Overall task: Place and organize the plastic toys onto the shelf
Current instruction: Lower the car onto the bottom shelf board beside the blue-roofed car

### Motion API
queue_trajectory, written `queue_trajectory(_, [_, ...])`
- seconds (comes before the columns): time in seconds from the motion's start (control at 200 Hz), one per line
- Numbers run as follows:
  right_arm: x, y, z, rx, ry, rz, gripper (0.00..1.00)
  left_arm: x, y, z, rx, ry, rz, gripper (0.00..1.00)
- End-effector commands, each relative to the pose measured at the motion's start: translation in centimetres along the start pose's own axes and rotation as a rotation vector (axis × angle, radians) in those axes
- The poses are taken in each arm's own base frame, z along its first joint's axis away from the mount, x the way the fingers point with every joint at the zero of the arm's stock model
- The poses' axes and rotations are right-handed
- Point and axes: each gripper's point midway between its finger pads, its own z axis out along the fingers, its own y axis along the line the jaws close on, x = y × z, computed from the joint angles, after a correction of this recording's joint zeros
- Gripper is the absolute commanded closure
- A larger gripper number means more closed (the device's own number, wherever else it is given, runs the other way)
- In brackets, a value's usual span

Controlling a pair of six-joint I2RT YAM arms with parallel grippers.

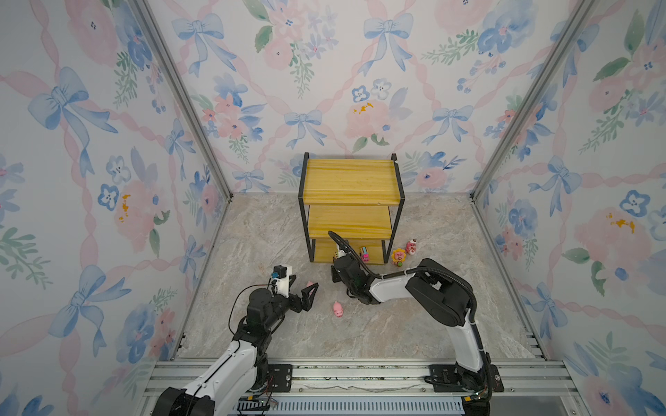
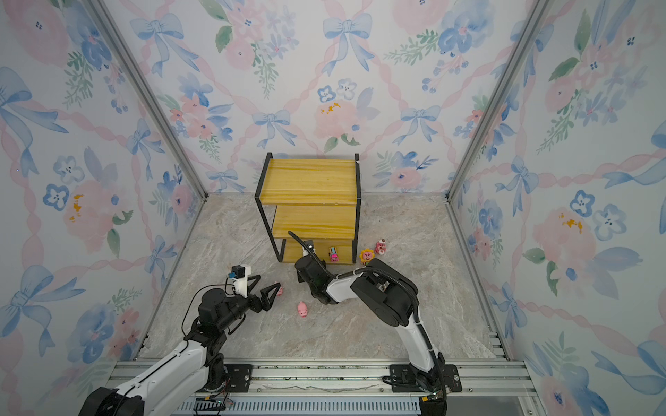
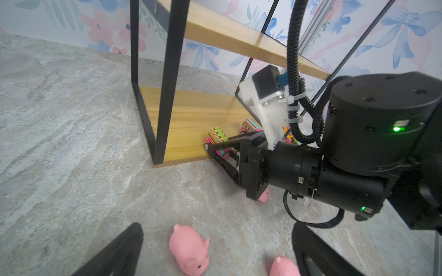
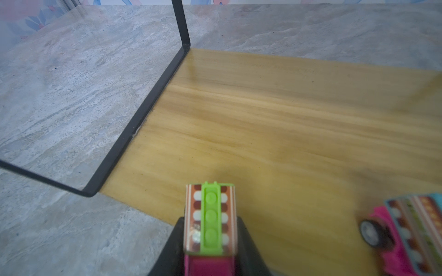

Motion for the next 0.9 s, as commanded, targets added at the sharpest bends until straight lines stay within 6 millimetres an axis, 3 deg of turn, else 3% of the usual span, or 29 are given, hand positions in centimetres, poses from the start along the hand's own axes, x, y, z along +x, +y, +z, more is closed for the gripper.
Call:
queue_trajectory(0.0, [-0.1,-0.7,0.5,0.038,-0.047,0.008,0.79,-0.6,-0.4,0.0,0.017,-0.011,0.021,0.02])
queue_trajectory(0.41, [-1.5,-0.6,0.3,0.02,-0.129,0.02,0.79,-0.5,-0.4,0.0,0.013,-0.014,0.02,0.02])
queue_trajectory(0.895, [-0.6,-1.3,1.1,0.051,-0.118,0.032,0.79,-0.5,-0.4,0.0,0.013,-0.012,0.02,0.02])
